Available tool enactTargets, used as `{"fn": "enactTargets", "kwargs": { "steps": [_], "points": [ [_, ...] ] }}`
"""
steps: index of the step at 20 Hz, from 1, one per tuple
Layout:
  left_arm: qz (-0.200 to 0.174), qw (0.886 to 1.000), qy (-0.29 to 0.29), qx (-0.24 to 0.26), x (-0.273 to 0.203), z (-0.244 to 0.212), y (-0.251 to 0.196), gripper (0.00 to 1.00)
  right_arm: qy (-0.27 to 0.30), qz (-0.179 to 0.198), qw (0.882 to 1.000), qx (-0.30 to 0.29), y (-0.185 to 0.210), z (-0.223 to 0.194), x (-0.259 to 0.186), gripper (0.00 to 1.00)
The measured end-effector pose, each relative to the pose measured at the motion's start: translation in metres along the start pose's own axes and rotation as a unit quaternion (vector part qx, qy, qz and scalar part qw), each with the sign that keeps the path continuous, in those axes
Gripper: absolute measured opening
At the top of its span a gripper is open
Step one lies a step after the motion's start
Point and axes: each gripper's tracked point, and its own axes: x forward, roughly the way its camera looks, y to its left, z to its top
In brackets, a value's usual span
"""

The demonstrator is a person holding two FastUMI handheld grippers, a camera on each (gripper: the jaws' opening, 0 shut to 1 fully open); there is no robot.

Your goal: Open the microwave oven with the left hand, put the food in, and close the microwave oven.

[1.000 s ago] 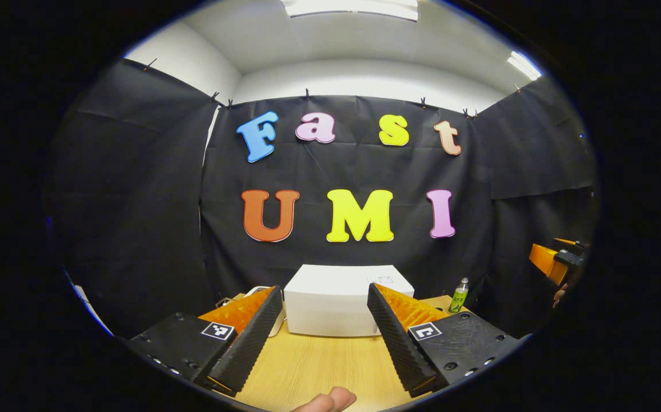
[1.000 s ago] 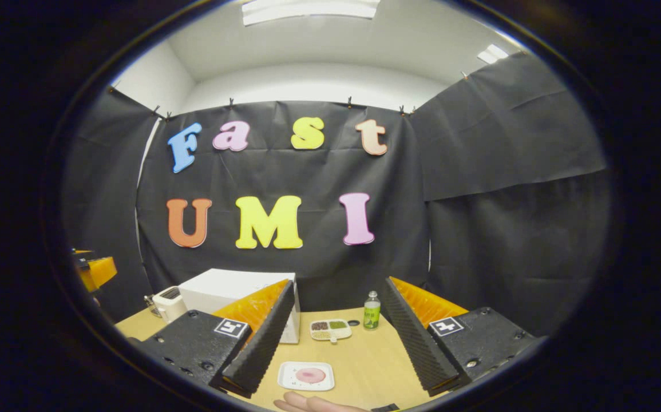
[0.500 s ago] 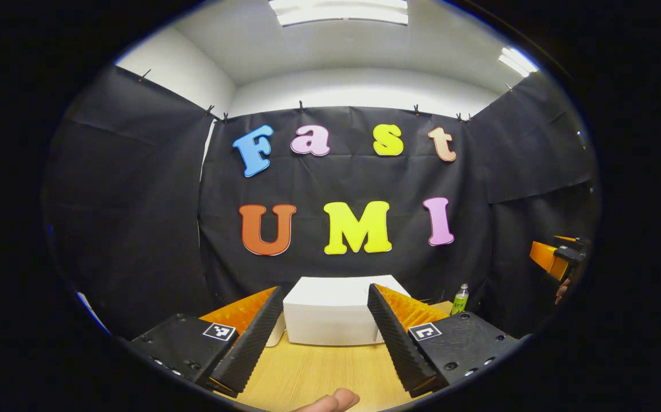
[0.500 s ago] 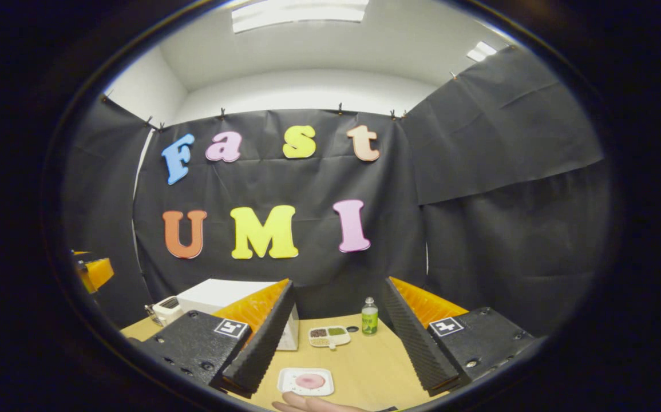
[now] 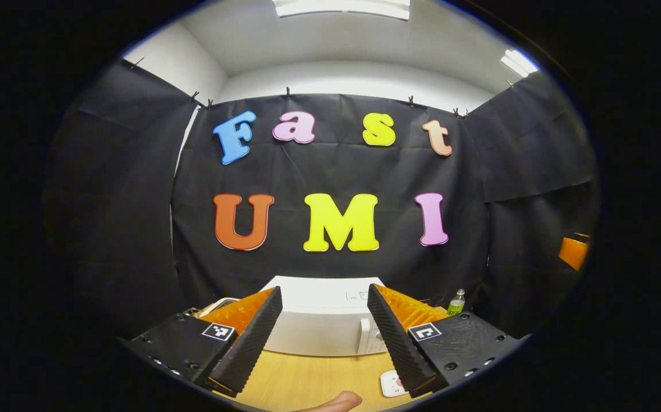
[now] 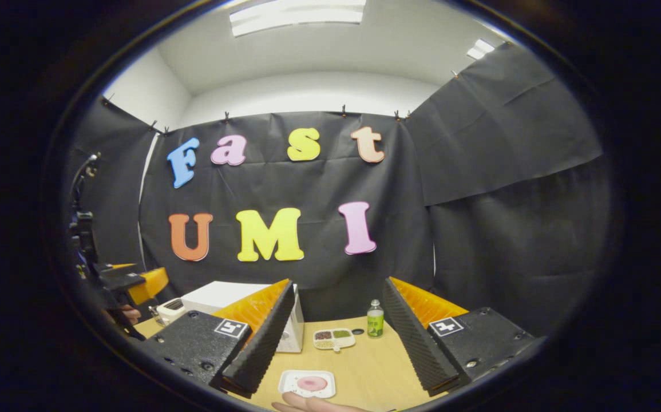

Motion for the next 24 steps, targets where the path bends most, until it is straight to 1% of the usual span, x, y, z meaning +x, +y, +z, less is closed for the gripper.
{"fn": "enactTargets", "kwargs": {
  "steps": [4,6,9,11,14,16,18,21,22,24],
  "points": [
    [-0.017,1.0,0.017,-0.019,0.054,-0.04,-0.02,0.94,-0.013,-0.006,1.0,0.001,-0.01,0.0,0.006,1.0],
    [-0.03,0.999,0.024,-0.025,0.08,-0.063,-0.033,0.94,-0.015,-0.003,1.0,0.006,-0.012,-0.003,0.007,1.0],
    [-0.045,0.998,0.049,-0.021,0.11,-0.105,-0.05,0.93,-0.014,0.008,1.0,0.014,-0.014,-0.007,0.007,1.0],
    [-0.045,0.997,0.057,-0.015,0.126,-0.129,-0.058,0.93,-0.016,0.009,1.0,0.015,-0.022,-0.009,0.006,1.0],
    [-0.053,0.996,0.07,-0.009,0.147,-0.166,-0.071,0.93,-0.018,0.008,1.0,0.013,-0.032,-0.013,0.005,0.99],
    [-0.061,0.994,0.087,-0.014,0.159,-0.191,-0.082,0.93,-0.016,0.004,1.0,0.008,-0.039,-0.016,0.006,1.0],
    [-0.062,0.994,0.091,-0.012,0.168,-0.208,-0.087,0.94,-0.021,0.003,1.0,0.003,-0.044,-0.016,0.004,0.99],
    [-0.045,0.993,0.107,-0.001,0.181,-0.237,-0.088,0.94,-0.023,0.008,1.0,-0.001,-0.049,-0.021,0.006,0.99],
    [-0.047,0.993,0.107,0.002,0.184,-0.243,-0.09,0.94,-0.021,0.008,1.0,0.0,-0.051,-0.024,0.007,0.99],
    [-0.06,0.992,0.107,-0.008,0.192,-0.251,-0.093,0.94,-0.018,0.006,1.0,0.007,-0.056,-0.028,0.01,0.99]
  ]
}}
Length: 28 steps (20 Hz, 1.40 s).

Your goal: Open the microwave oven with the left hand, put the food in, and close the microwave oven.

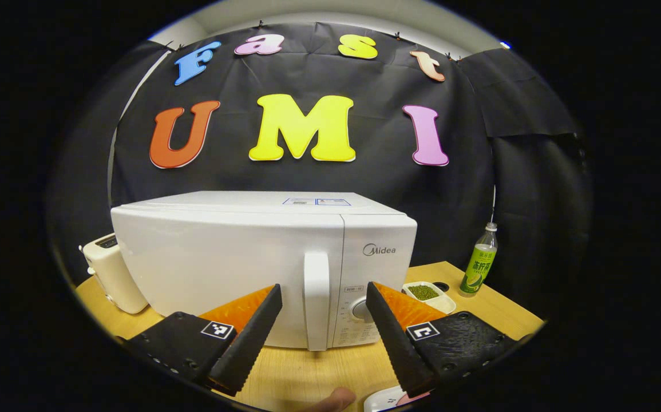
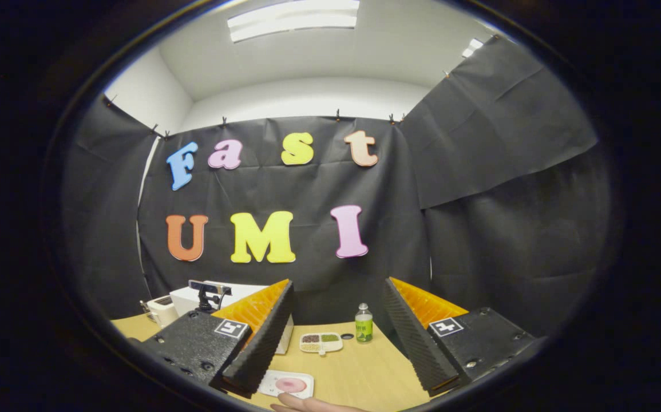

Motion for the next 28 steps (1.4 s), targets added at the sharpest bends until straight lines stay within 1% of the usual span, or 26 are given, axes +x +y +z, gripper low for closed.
{"fn": "enactTargets", "kwargs": {
  "steps": [1,2,3,6,7,8,10,11,12,15,16,17,18,19,20,22,23,24,25,26,28],
  "points": [
    [0.0,1.0,0.006,-0.008,0.003,-0.005,0.003,0.93,-0.002,0.004,1.0,0.004,0.001,-0.001,0.001,0.99],
    [0.004,1.0,0.011,-0.011,0.006,-0.009,0.007,0.8,-0.005,0.01,1.0,0.008,0.002,-0.001,0.002,0.99],
    [0.013,1.0,0.013,-0.008,0.01,-0.013,0.013,0.94,-0.004,0.012,1.0,0.011,0.0,-0.004,0.003,1.0],
    [0.027,0.999,0.022,0.012,0.016,-0.024,0.028,0.93,-0.009,0.008,1.0,0.013,-0.006,-0.005,0.005,1.0],
    [0.026,0.999,0.008,0.019,0.017,-0.02,0.027,0.9,-0.012,0.012,1.0,0.014,-0.004,-0.005,0.006,1.0],
    [0.028,0.999,0.009,0.029,0.019,-0.023,0.028,0.89,-0.012,0.016,1.0,0.015,-0.002,-0.006,0.006,0.9],
    [0.048,0.998,0.003,0.046,0.02,-0.027,0.034,0.89,-0.011,0.02,1.0,0.017,-0.001,-0.008,0.007,0.9],
    [0.051,0.997,-0.001,0.051,0.02,-0.028,0.033,0.89,-0.01,0.021,1.0,0.017,-0.001,-0.01,0.008,0.9],
    [0.051,0.998,0.0,0.044,0.021,-0.03,0.032,0.89,-0.008,0.02,1.0,0.016,-0.002,-0.012,0.009,0.89],
    [0.042,0.999,0.005,-0.007,0.021,-0.034,0.031,0.91,0.0,0.021,1.0,0.012,-0.003,-0.019,0.013,0.89],
    [0.038,0.999,0.009,-0.017,0.021,-0.035,0.029,0.9,0.003,0.02,1.0,0.011,-0.004,-0.022,0.013,0.89],
    [0.038,0.999,0.012,-0.017,0.02,-0.034,0.028,0.74,0.005,0.021,1.0,0.012,-0.005,-0.023,0.014,0.9],
    [0.032,0.999,0.014,-0.012,0.021,-0.033,0.023,0.72,0.007,0.021,1.0,0.014,-0.006,-0.025,0.014,0.9],
    [0.022,1.0,0.018,-0.011,0.021,-0.034,0.016,0.58,0.009,0.021,1.0,0.016,-0.006,-0.029,0.015,0.9],
    [0.021,1.0,0.021,-0.009,0.026,-0.035,0.01,0.39,0.012,0.022,1.0,0.019,-0.007,-0.032,0.016,0.9],
    [0.044,0.999,0.031,0.01,0.02,-0.035,0.012,0.13,0.021,0.023,0.999,0.026,-0.008,-0.039,0.017,0.9],
    [0.047,0.998,0.03,0.016,0.024,-0.035,0.013,0.23,0.021,0.02,0.999,0.03,-0.011,-0.04,0.018,0.9],
    [0.044,0.998,0.032,0.015,0.024,-0.036,0.013,0.14,0.019,0.015,0.999,0.032,-0.015,-0.04,0.02,0.99],
    [0.039,0.999,0.031,0.008,0.02,-0.034,0.011,0.14,0.016,0.01,0.999,0.031,-0.02,-0.041,0.02,1.0],
    [0.038,0.999,0.035,0.008,0.021,-0.037,0.011,0.01,0.014,0.006,0.999,0.029,-0.023,-0.042,0.021,1.0],
    [0.041,0.998,0.035,0.019,0.02,-0.036,0.012,0.01,0.008,-0.001,0.999,0.031,-0.027,-0.043,0.022,1.0]
  ]
}}
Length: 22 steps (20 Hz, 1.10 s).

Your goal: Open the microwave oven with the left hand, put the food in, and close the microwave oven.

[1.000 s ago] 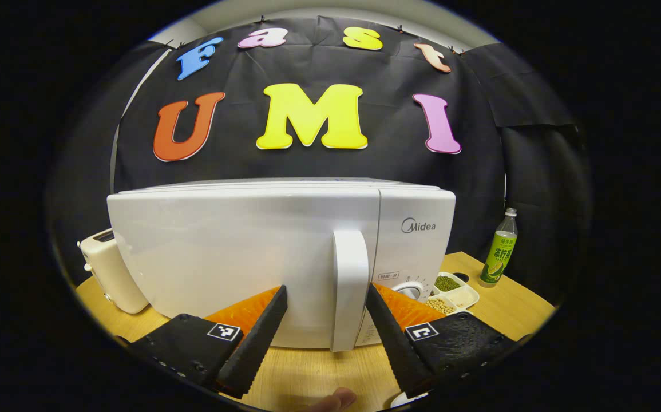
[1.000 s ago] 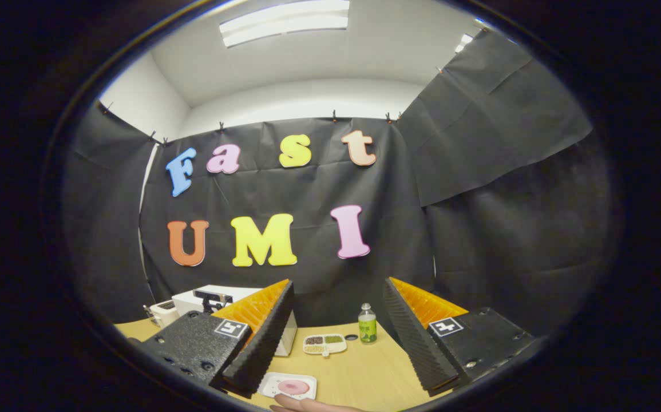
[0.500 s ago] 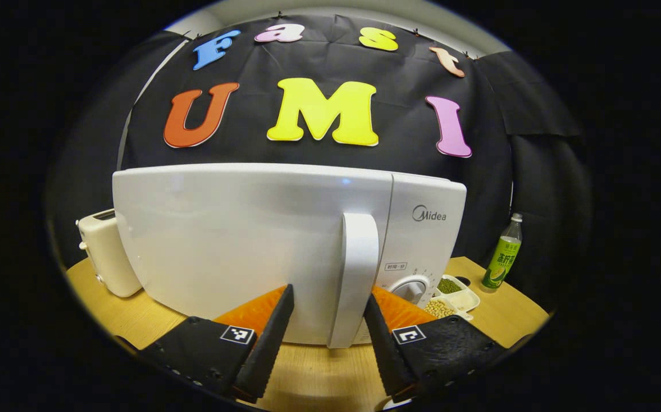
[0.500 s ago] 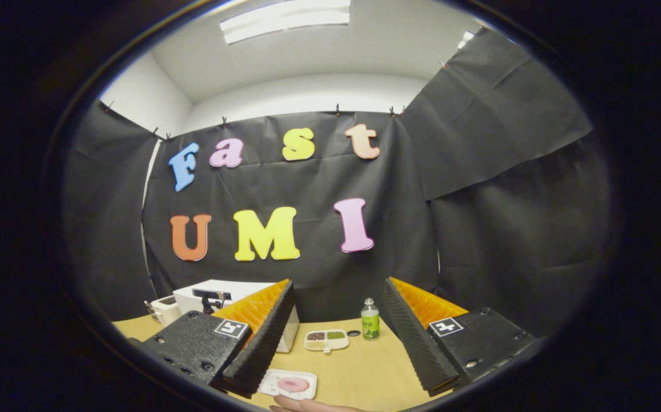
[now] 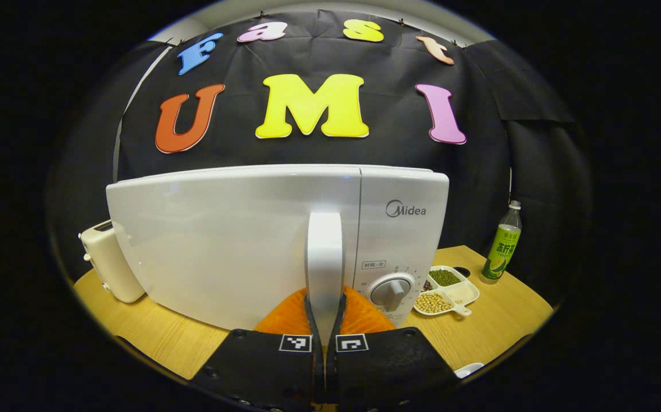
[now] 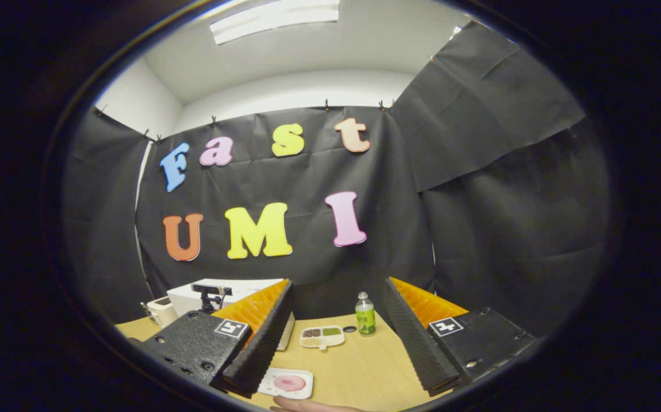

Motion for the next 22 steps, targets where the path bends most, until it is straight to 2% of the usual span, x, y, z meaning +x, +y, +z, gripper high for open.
{"fn": "enactTargets", "kwargs": {
  "steps": [2,5,6,8,12,15,22],
  "points": [
    [-0.006,1.0,-0.009,0.013,0.0,0.0,0.0,0.01,-0.002,0.003,1.0,0.002,0.002,-0.002,0.001,0.99],
    [-0.019,1.0,-0.019,-0.008,-0.01,-0.003,-0.001,0.01,-0.012,0.006,1.0,0.013,0.001,0.001,0.001,1.0],
    [-0.016,0.999,-0.044,-0.015,-0.018,0.001,0.001,0.01,-0.015,0.006,1.0,0.014,0.001,0.001,0.001,1.0],
    [-0.02,0.998,-0.058,0.003,-0.036,-0.002,0.005,0.01,-0.021,0.003,1.0,0.016,-0.002,0.001,0.001,1.0],
    [-0.075,0.995,-0.061,-0.003,-0.073,-0.014,0.011,0.0,-0.011,0.002,1.0,0.011,0.002,-0.008,0.002,0.99],
    [-0.088,0.993,-0.075,0.018,-0.105,-0.019,0.026,0.01,0.008,0.006,1.0,0.015,0.013,-0.021,-0.001,0.99],
    [-0.126,0.989,-0.078,0.011,-0.164,-0.035,0.065,0.01,0.034,0.032,0.999,0.007,0.052,-0.031,-0.017,0.99]
  ]
}}
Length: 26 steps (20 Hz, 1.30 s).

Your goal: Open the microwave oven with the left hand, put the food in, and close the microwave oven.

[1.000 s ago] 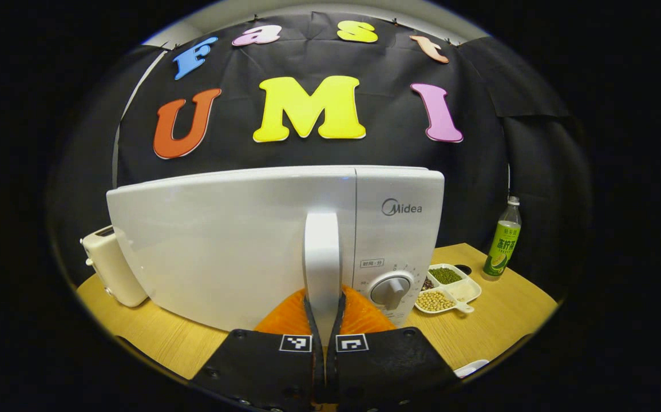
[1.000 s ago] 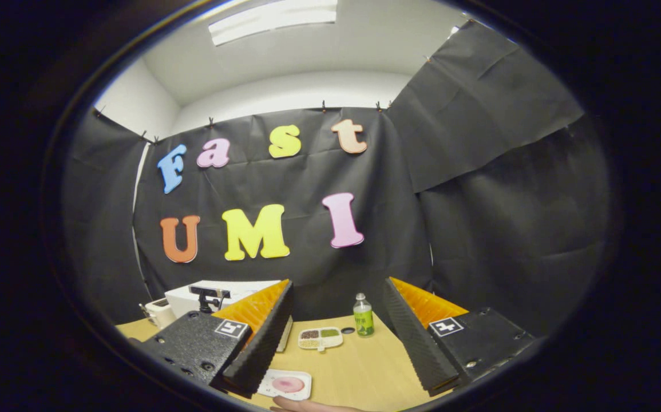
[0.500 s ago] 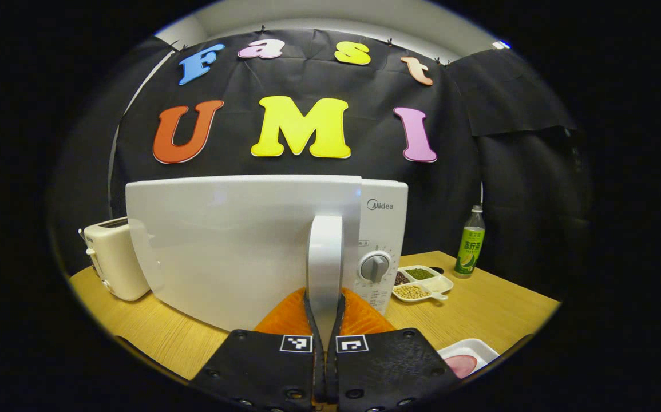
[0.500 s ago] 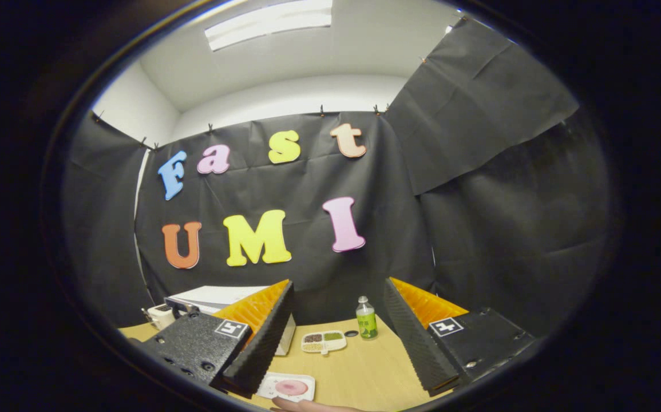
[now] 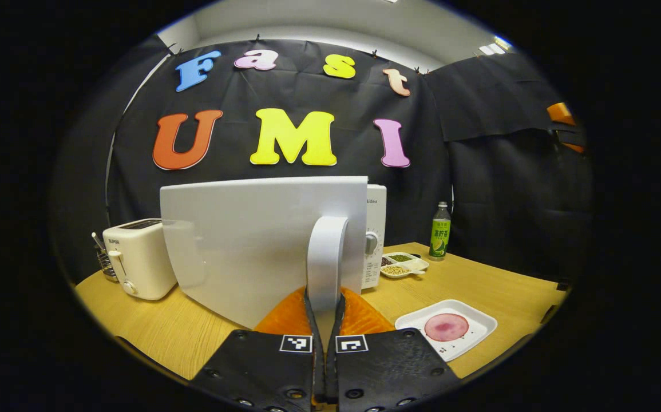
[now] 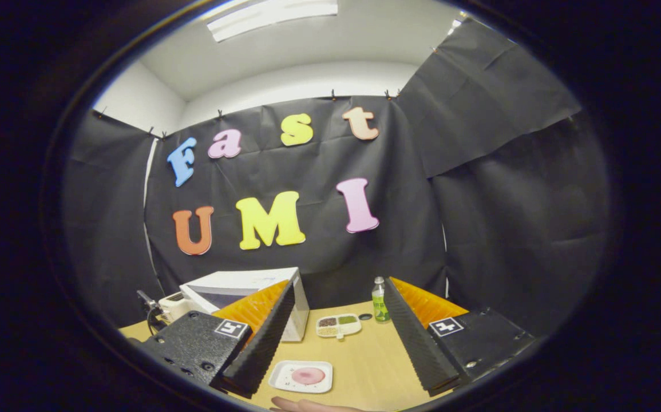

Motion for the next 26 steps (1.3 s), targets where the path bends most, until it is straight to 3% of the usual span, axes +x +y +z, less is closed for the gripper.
{"fn": "enactTargets", "kwargs": {
  "steps": [2,3,5,7,9,10,11,12,13,14,15,17,18,19,20,21,22,23,26],
  "points": [
    [-0.005,1.0,0.001,-0.003,-0.021,-0.002,0.011,0.0,0.002,0.012,1.0,-0.005,0.016,-0.002,-0.005,1.0],
    [-0.005,1.0,0.003,-0.001,-0.032,-0.004,0.017,0.12,0.001,0.018,1.0,-0.008,0.024,-0.002,-0.009,1.0],
    [0.002,1.0,0.006,0.002,-0.053,-0.005,0.032,0.12,0.001,0.029,0.999,-0.015,0.04,-0.003,-0.015,1.0],
    [0.007,1.0,-0.001,0.004,-0.078,-0.002,0.046,0.22,-0.001,0.04,0.999,-0.022,0.055,-0.004,-0.021,1.0],
    [0.039,0.999,-0.012,0.004,-0.109,0.003,0.07,0.44,-0.001,0.048,0.998,-0.027,0.067,-0.008,-0.027,1.0],
    [0.069,0.998,-0.015,0.005,-0.123,0.005,0.088,0.55,0.001,0.051,0.998,-0.026,0.071,-0.01,-0.03,0.9],
    [0.114,0.993,-0.014,0.012,-0.142,0.005,0.114,0.55,0.002,0.055,0.998,-0.024,0.076,-0.012,-0.032,0.9],
    [0.16,0.987,-0.007,0.014,-0.16,0.001,0.137,0.81,0.004,0.057,0.998,-0.023,0.08,-0.013,-0.033,0.9],
    [0.177,0.984,0.001,0.0,-0.176,-0.005,0.147,0.88,0.006,0.059,0.998,-0.025,0.083,-0.016,-0.033,0.9],
    [0.176,0.984,0.01,-0.03,-0.189,-0.011,0.148,0.85,0.009,0.061,0.998,-0.027,0.085,-0.019,-0.032,1.0],
    [0.175,0.983,0.014,-0.059,-0.204,-0.014,0.145,0.84,0.012,0.062,0.998,-0.031,0.088,-0.023,-0.031,0.9],
    [0.188,0.978,0.02,-0.087,-0.231,-0.012,0.15,0.91,0.025,0.065,0.997,-0.044,0.092,-0.034,-0.027,0.89],
    [0.199,0.976,0.019,-0.085,-0.243,-0.008,0.153,0.93,0.034,0.067,0.996,-0.051,0.094,-0.039,-0.023,0.89],
    [0.206,0.975,0.016,-0.08,-0.254,-0.001,0.156,0.93,0.044,0.067,0.995,-0.058,0.094,-0.046,-0.019,0.99],
    [0.208,0.975,0.013,-0.076,-0.262,0.005,0.155,0.93,0.054,0.067,0.994,-0.063,0.094,-0.052,-0.014,0.99],
    [0.206,0.976,0.013,-0.073,-0.268,0.011,0.152,0.8,0.065,0.067,0.994,-0.065,0.092,-0.057,-0.008,1.0],
    [0.203,0.977,0.015,-0.069,-0.272,0.018,0.147,0.8,0.077,0.066,0.993,-0.066,0.091,-0.062,-0.001,1.0],
    [0.202,0.977,0.015,-0.063,-0.276,0.027,0.144,0.93,0.09,0.065,0.991,-0.069,0.089,-0.068,0.005,1.0],
    [0.206,0.977,0.0,-0.056,-0.284,0.059,0.14,0.95,0.135,0.065,0.985,-0.088,0.081,-0.086,0.025,1.0]
  ]
}}
